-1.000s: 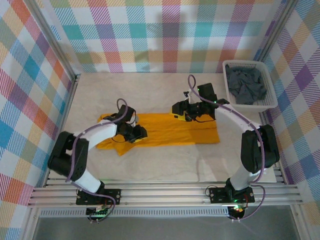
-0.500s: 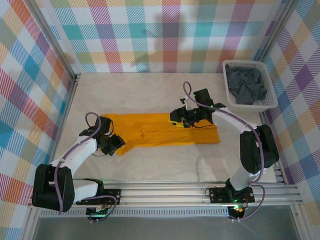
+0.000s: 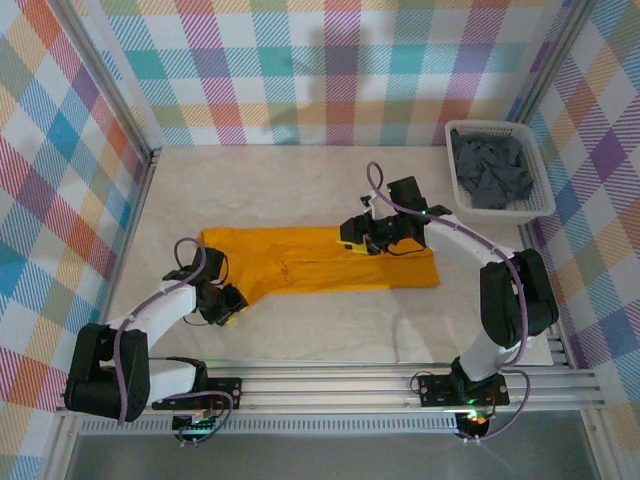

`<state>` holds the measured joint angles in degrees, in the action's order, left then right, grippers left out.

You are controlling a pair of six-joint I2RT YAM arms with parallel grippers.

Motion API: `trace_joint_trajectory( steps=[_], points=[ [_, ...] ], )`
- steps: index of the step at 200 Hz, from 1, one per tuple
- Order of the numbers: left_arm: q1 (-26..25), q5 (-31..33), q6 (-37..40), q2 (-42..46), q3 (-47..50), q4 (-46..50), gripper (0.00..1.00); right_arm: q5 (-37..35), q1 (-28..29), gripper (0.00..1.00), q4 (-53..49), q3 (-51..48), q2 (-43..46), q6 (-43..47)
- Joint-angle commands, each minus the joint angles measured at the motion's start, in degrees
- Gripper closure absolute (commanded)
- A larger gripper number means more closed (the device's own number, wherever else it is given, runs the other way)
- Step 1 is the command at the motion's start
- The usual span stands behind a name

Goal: Fold and stack the t-shirts

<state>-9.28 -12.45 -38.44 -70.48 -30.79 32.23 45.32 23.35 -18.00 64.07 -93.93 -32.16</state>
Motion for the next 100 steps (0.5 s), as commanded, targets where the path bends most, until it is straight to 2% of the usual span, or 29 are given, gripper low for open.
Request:
trace_joint_trajectory(
  steps=[1, 46, 81, 100],
  points=[
    [0.1, 1.3, 1.4, -1.8, 0.9, -5.1, 0.71, 1.6, 0.4, 0.48, 1.2, 1.6, 0.1, 0.5],
    [0.1, 5.8, 1.8, -0.1, 0.9, -10.5, 0.74, 1.7, 0.5, 0.48, 1.4, 1.7, 0.1, 0.2],
    [0.0, 4.3, 2.5, 3.2, 1.7, -12.1, 0.65, 1.8, 0.5, 0.48, 1.3, 1.5, 0.0, 0.1],
    [0.0, 3.3, 3.2, 2.5, 2.4, -11.9, 0.65, 1.8, 0.5, 0.48, 1.4, 1.5, -0.2, 0.2]
  ],
)
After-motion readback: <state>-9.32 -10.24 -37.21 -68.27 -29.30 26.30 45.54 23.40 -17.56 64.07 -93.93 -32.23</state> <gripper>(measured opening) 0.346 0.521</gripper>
